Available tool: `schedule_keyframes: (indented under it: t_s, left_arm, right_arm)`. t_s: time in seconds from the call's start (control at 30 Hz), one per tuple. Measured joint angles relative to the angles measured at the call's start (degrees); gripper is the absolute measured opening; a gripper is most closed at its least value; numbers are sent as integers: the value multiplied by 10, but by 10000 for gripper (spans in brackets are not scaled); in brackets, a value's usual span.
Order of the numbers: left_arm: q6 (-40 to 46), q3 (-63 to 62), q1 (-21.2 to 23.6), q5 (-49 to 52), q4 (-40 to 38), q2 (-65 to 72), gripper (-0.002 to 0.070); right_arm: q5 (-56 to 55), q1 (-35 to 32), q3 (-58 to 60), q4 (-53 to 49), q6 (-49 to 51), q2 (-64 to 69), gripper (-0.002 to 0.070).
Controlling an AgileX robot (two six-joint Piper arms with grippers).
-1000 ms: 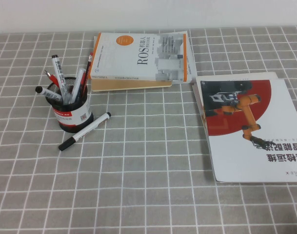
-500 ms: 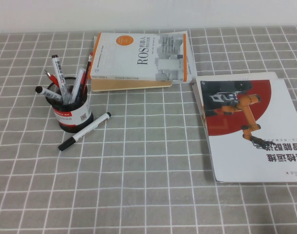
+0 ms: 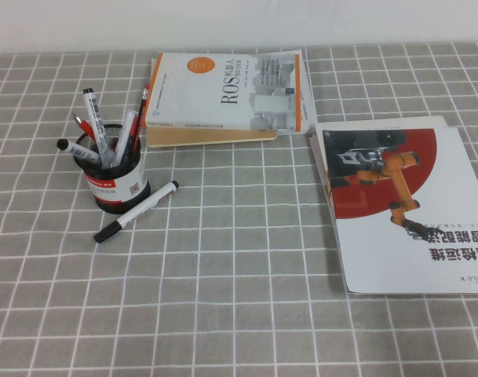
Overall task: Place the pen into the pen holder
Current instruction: Pick up the pen on the table
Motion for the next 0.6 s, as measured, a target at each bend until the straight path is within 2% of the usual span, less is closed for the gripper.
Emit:
schedule_keyframes:
  t_s: [0.2, 0.4, 0.6]
  left_arm:
    - [0, 0, 0, 0, 0, 0, -4]
    - [0, 0, 0, 0, 0, 0, -4]
    - [0, 0, 0, 0, 0, 0, -4]
  right_arm:
    - [-35, 0, 0, 43, -20, 0, -13]
    - [-24, 0, -30, 45, -114, 7, -13]
    - [21, 0, -139, 45, -250, 117, -13]
